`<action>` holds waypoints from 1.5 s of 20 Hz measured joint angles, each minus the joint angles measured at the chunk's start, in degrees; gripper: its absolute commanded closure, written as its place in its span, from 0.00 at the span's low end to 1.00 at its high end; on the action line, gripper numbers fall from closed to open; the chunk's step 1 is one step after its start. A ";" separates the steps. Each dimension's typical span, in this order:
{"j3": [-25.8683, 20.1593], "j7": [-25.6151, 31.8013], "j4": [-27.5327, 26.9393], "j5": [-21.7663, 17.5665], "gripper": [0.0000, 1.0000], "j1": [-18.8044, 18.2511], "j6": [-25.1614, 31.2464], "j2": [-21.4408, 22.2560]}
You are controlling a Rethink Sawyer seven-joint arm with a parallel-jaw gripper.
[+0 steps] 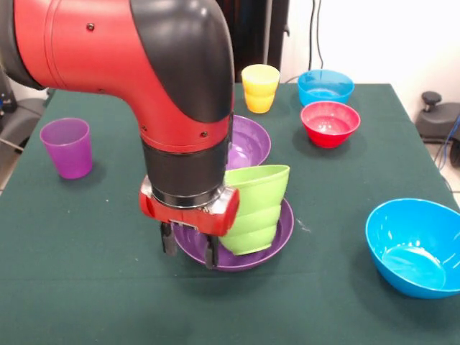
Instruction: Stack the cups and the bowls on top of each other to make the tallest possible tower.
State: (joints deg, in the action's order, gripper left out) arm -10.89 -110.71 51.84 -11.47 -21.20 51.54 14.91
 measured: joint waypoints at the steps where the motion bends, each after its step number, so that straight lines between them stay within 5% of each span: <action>1: 0.00 0.02 0.32 -0.01 0.00 -0.13 -0.01 -0.01; 13: -0.47 0.04 6.85 0.01 0.00 -0.41 -0.02 1.73; 24: -0.83 0.04 22.98 0.05 0.00 -2.75 0.07 13.55; 30: -0.86 0.04 25.07 0.05 0.00 -3.47 0.86 17.38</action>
State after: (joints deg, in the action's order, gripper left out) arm -11.75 -110.67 76.91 -11.42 -24.67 52.40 32.29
